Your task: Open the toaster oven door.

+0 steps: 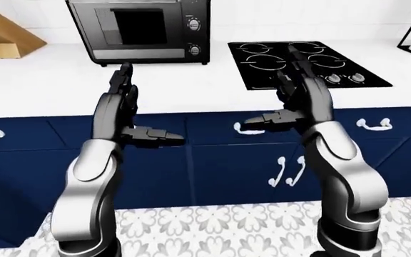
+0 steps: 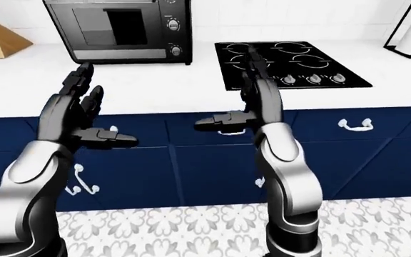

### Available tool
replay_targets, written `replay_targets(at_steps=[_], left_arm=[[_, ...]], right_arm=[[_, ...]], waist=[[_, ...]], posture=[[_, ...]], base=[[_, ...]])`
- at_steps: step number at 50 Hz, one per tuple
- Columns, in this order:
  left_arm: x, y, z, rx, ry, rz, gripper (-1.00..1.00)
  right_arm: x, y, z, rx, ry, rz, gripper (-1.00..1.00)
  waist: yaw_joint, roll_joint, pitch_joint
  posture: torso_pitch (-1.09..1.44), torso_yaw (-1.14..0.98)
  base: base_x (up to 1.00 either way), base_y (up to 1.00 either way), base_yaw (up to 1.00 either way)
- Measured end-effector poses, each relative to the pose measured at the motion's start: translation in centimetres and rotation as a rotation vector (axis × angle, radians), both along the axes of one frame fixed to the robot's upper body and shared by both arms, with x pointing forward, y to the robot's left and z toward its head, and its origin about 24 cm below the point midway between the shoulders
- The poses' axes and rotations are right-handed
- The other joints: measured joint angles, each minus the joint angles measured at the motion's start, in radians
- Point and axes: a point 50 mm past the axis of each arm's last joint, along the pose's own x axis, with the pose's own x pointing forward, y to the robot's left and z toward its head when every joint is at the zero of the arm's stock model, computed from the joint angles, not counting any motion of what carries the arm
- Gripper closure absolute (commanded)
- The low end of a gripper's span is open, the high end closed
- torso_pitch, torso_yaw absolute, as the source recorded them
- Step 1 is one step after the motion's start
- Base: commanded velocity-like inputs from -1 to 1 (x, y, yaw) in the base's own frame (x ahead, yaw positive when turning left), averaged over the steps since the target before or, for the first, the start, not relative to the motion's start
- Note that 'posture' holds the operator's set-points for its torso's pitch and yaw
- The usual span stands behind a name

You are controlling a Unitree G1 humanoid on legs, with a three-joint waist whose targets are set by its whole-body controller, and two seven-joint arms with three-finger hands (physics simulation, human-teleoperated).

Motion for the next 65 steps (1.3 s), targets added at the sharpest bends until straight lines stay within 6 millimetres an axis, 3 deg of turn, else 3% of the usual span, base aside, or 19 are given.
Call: replay_targets(at_steps=[3, 5, 8, 14, 17, 21, 24, 26, 30, 33, 36, 39, 42, 47, 53, 59, 62, 63, 65], left_arm=[[0.0, 0.0, 0.0, -0.003, -0.004, 0.001, -1.00], [0.1, -0.4, -0.6, -0.007, 0.026, -0.018, -1.00], [0.2, -0.7, -0.9, -0.008, 0.050, -0.039, -1.00], [-0.2, -0.4, 0.1, -0.007, -0.007, -0.023, -1.00], [-0.2, -0.4, 0.1, -0.005, -0.015, -0.025, -1.00], [0.0, 0.5, -1.2, -0.011, 0.052, 0.021, -1.00], [-0.1, 0.4, -0.7, -0.008, 0.034, 0.019, -1.00], [-0.3, 0.2, 0.1, -0.004, -0.010, 0.007, -1.00], [-0.3, 0.1, 0.0, -0.005, -0.012, 0.002, -1.00], [0.1, -0.3, -1.5, -0.016, 0.072, -0.016, -1.00], [0.1, -0.5, -1.7, -0.014, 0.093, -0.032, -1.00], [-0.2, -0.3, -0.1, -0.008, 0.011, -0.025, -1.00], [-0.5, -0.4, 0.7, -0.003, -0.038, -0.025, -1.00], [-0.3, -0.4, 0.1, -0.002, -0.007, -0.030, -1.00], [-0.2, 0.4, -0.8, -0.008, 0.045, 0.017, -1.00], [-0.4, 0.0, -0.1, -0.005, 0.005, -0.006, -1.00], [-0.5, 0.0, 0.2, -0.005, -0.010, -0.005, -1.00], [-0.5, -0.1, 0.0, -0.008, -0.005, -0.012, -1.00], [-0.4, -0.4, -0.5, -0.008, 0.022, -0.028, -1.00]], right_arm=[[0.0, -0.1, 0.2, -0.002, -0.012, -0.002, -1.00], [0.1, -0.6, -0.4, 0.001, 0.016, -0.024, -1.00], [0.3, -1.0, -1.0, -0.001, 0.054, -0.050, -1.00], [-0.1, -0.4, 0.0, -0.007, -0.003, -0.027, -1.00], [0.0, -0.3, 0.2, -0.009, -0.007, -0.024, -1.00], [0.2, 0.4, -1.0, -0.012, 0.054, 0.011, -1.00], [0.2, 0.1, -0.8, -0.011, 0.049, 0.005, -1.00], [0.0, 0.0, 0.1, -0.009, 0.003, -0.006, -1.00], [-0.1, 0.0, 0.3, -0.012, -0.020, -0.006, -1.00], [0.2, -0.4, -0.9, -0.013, 0.041, -0.027, -1.00], [0.4, -0.9, -1.5, -0.016, 0.084, -0.056, -1.00], [0.1, -0.8, -0.4, -0.016, 0.026, -0.051, -1.00], [-0.2, -0.6, 0.3, -0.014, -0.020, -0.041, -1.00], [0.0, -0.6, 0.1, -0.010, -0.005, -0.043, -1.00], [0.2, 0.0, -1.1, -0.015, 0.058, -0.009, -1.00], [0.0, -0.3, -0.1, -0.012, -0.001, -0.024, -1.00], [-0.1, -0.3, 0.1, -0.015, -0.010, -0.024, -1.00], [-0.2, -0.5, 0.0, -0.017, -0.007, -0.030, -1.00], [-0.1, -0.8, -0.6, -0.017, 0.021, -0.047, -1.00]], waist=[[-0.003, -0.042, -0.005], [-0.018, -0.036, 0.019], [-0.033, -0.044, 0.014], [-0.049, 0.016, 0.005], [-0.049, 0.068, -0.007], [-0.026, 0.073, 0.019], [-0.023, 0.056, 0.000], [-0.025, 0.040, 0.004], [-0.021, -0.029, 0.019], [-0.037, -0.026, 0.028], [-0.047, -0.045, 0.002], [-0.044, -0.027, -0.022], [-0.043, 0.000, -0.027], [-0.044, 0.088, -0.028], [-0.035, 0.013, -0.006], [-0.034, -0.012, -0.023], [-0.031, -0.041, -0.019], [-0.038, -0.028, -0.013], [-0.044, -0.046, -0.008]], posture=[[0.00, 0.00], [0.00, 0.00], [0.00, 0.00], [0.00, 0.00], [0.00, 0.00], [0.00, 0.00], [0.00, 0.00], [0.00, 0.00], [0.00, 0.00], [0.00, 0.00], [0.00, 0.00], [0.00, 0.00], [0.00, 0.00], [0.00, 0.00], [0.00, 0.00], [0.00, 0.00], [0.00, 0.00], [0.00, 0.00], [0.00, 0.00]], base=[[0.41, 0.00, 0.00], [0.41, 0.00, 0.00], [0.41, 0.00, 0.00], [0.42, 0.00, 0.00], [0.42, 0.00, 0.00], [0.42, 0.00, 0.00], [0.20, 0.00, 0.00], [0.00, 0.00, 0.00], [0.00, 0.00, 0.00], [0.00, 0.34, 0.00], [0.00, 0.34, 0.00], [0.00, 0.35, 0.00], [0.00, 0.32, 0.00], [0.00, 0.29, 0.00], [0.00, 0.41, 0.00], [0.00, 0.20, 0.00], [0.00, 0.22, 0.00], [0.00, 0.57, 0.00], [0.00, 0.74, 0.00]])
